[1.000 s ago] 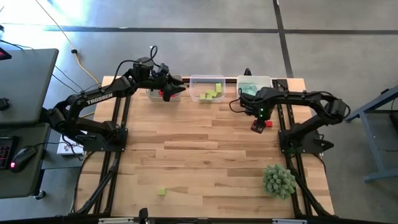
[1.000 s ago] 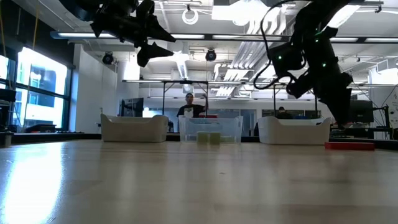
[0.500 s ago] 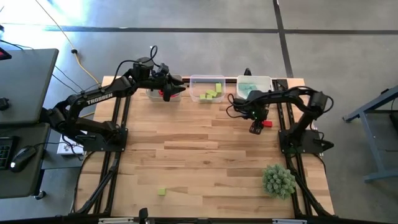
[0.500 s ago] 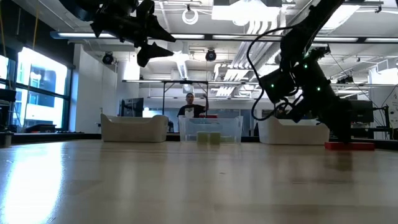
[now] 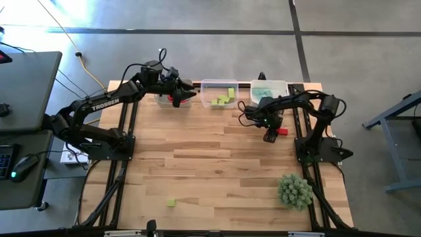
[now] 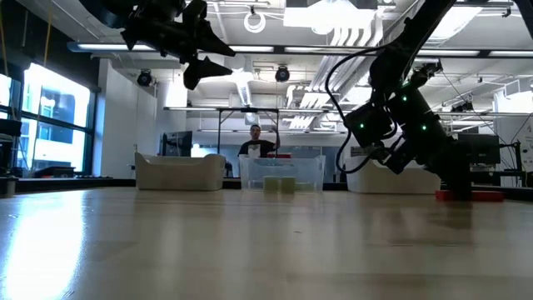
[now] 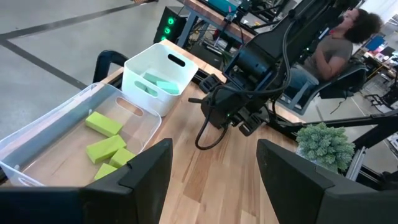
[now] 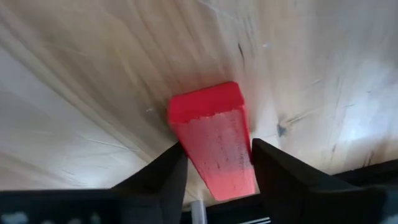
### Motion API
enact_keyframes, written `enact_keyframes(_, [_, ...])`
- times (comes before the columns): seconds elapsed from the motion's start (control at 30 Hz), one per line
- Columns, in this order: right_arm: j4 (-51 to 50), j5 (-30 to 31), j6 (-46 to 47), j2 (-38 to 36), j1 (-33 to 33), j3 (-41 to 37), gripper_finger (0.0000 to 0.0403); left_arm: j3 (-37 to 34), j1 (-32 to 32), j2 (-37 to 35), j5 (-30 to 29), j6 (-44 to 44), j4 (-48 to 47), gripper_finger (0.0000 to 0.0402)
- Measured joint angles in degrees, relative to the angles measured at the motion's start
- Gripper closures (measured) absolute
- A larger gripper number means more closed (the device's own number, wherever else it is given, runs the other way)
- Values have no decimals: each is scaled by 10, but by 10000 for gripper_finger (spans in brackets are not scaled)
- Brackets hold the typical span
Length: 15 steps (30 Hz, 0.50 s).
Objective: Sort & place blocks by color
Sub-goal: Put the red block into the gray bin
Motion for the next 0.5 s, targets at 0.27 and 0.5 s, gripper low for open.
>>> enact_keyframes(0.27, [3, -13, 12, 0, 0, -1, 308, 0, 0, 0, 0, 0, 0, 179])
enact_keyframes(0.5, [-13, -22, 28, 3, 4, 14, 308, 0, 0, 0, 0, 0, 0, 179])
